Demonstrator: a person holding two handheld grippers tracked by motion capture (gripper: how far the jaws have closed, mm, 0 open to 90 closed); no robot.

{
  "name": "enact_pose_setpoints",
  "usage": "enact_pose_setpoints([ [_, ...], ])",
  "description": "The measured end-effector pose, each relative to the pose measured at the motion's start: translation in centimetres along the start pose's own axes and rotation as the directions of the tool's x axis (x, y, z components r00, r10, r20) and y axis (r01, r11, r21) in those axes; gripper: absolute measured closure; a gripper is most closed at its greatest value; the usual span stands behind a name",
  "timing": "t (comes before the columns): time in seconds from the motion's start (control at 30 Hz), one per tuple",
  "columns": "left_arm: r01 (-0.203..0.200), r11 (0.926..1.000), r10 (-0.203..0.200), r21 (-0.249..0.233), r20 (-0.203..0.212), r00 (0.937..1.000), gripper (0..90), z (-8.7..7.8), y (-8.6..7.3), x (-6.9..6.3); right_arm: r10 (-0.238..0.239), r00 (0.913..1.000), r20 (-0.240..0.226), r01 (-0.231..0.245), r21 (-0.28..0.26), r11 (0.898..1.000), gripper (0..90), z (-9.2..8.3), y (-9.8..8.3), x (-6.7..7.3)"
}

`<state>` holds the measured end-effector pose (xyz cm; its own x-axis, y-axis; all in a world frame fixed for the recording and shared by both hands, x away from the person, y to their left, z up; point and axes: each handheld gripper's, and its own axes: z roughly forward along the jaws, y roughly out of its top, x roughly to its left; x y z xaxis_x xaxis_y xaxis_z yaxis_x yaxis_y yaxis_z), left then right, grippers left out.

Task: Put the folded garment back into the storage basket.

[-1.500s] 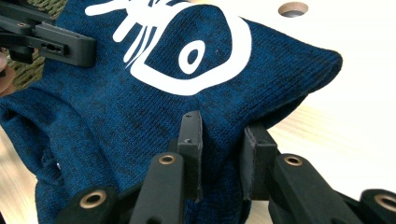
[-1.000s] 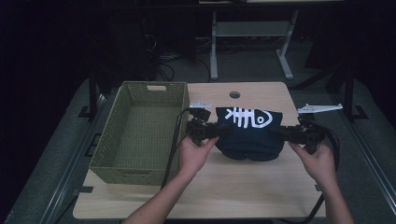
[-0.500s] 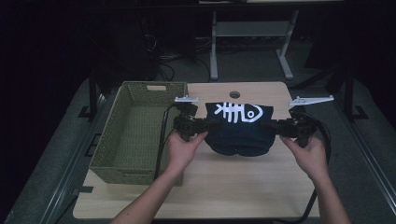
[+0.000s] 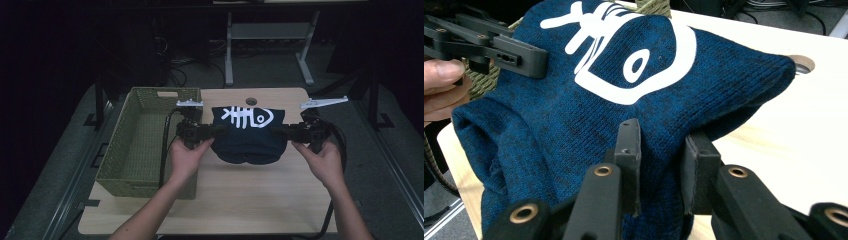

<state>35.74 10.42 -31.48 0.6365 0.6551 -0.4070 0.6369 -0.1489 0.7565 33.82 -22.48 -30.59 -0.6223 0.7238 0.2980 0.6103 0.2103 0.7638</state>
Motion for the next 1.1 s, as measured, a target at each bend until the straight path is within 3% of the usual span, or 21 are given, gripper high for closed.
enact_pose_setpoints([
  [0.73, 0.015, 0.9992, -0.016, -0.036, -0.043, 0.9989, 70.5, -3.6, 0.1, 2.1, -0.036, 0.9984, -0.044, 0.037, 0.005, 0.999, 72.5, 2.4, 2.8, 2.5],
  [1.1, 0.044, 0.9971, -0.047, -0.063, -0.051, 0.9976, 70.4, -5.6, -0.1, 3.7, -0.048, 0.9964, -0.070, 0.049, 0.007, 0.999, 72.6, 4.0, 4.3, 4.1],
])
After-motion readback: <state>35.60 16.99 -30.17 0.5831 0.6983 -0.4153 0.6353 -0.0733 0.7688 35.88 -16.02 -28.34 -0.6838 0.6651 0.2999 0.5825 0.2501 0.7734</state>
